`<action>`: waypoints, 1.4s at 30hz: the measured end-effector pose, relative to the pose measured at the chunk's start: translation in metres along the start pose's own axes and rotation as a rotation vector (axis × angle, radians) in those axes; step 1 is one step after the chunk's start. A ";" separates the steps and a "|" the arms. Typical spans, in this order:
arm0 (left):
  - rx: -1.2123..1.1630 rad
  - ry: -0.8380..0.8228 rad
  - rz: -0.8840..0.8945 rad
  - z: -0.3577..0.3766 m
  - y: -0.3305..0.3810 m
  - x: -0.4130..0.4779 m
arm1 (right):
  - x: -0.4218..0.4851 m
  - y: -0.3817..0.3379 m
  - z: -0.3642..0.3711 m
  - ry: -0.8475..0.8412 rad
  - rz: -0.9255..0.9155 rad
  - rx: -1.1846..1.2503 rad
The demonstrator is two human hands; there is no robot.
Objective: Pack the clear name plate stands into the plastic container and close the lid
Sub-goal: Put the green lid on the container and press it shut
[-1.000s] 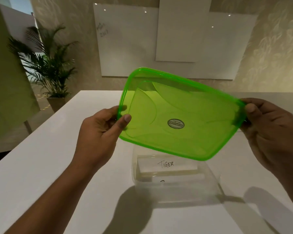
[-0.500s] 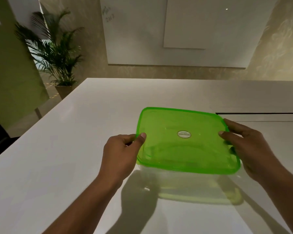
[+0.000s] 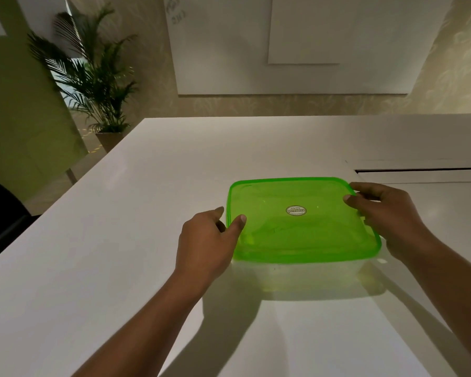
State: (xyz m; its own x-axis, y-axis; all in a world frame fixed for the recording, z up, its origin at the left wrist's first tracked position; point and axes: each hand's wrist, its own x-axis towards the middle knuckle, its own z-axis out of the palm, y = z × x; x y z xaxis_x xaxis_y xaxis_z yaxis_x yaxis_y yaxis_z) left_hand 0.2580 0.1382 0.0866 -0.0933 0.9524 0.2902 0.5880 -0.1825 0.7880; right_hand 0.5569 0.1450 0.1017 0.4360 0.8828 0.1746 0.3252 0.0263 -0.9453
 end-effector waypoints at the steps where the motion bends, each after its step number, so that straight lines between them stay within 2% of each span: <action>1: 0.005 -0.009 0.001 0.000 -0.001 0.001 | 0.000 0.001 0.000 -0.003 0.000 -0.008; 5: 0.061 -0.073 0.000 0.001 -0.006 0.002 | 0.001 0.008 0.001 -0.056 0.052 -0.026; 9: 0.039 -0.065 0.005 0.003 -0.010 0.000 | 0.001 0.015 0.000 -0.079 0.089 -0.016; 18: -0.141 -0.059 -0.018 0.013 -0.021 -0.005 | -0.011 0.022 0.000 -0.129 0.177 0.098; 21: -0.214 -0.053 -0.068 0.016 -0.024 -0.005 | -0.016 0.020 0.001 -0.143 0.200 0.102; 27: -0.310 -0.110 -0.254 0.020 -0.028 -0.004 | -0.021 0.024 -0.005 -0.167 0.398 0.005; 35: -0.334 -0.115 -0.221 0.024 -0.030 -0.002 | -0.026 0.028 -0.005 -0.191 0.334 -0.064; 39: -0.353 -0.111 -0.263 0.023 -0.027 0.000 | -0.022 0.029 -0.007 -0.212 0.353 -0.085; 42: -0.347 -0.167 -0.325 0.018 -0.024 0.012 | -0.014 0.025 -0.008 -0.223 0.400 -0.059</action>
State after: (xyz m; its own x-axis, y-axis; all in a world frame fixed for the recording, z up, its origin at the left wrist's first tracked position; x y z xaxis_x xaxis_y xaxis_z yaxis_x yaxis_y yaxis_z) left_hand 0.2569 0.1587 0.0618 -0.0811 0.9944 -0.0684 0.2455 0.0864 0.9655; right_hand 0.5655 0.1298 0.0777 0.3479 0.8978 -0.2701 0.2187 -0.3578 -0.9078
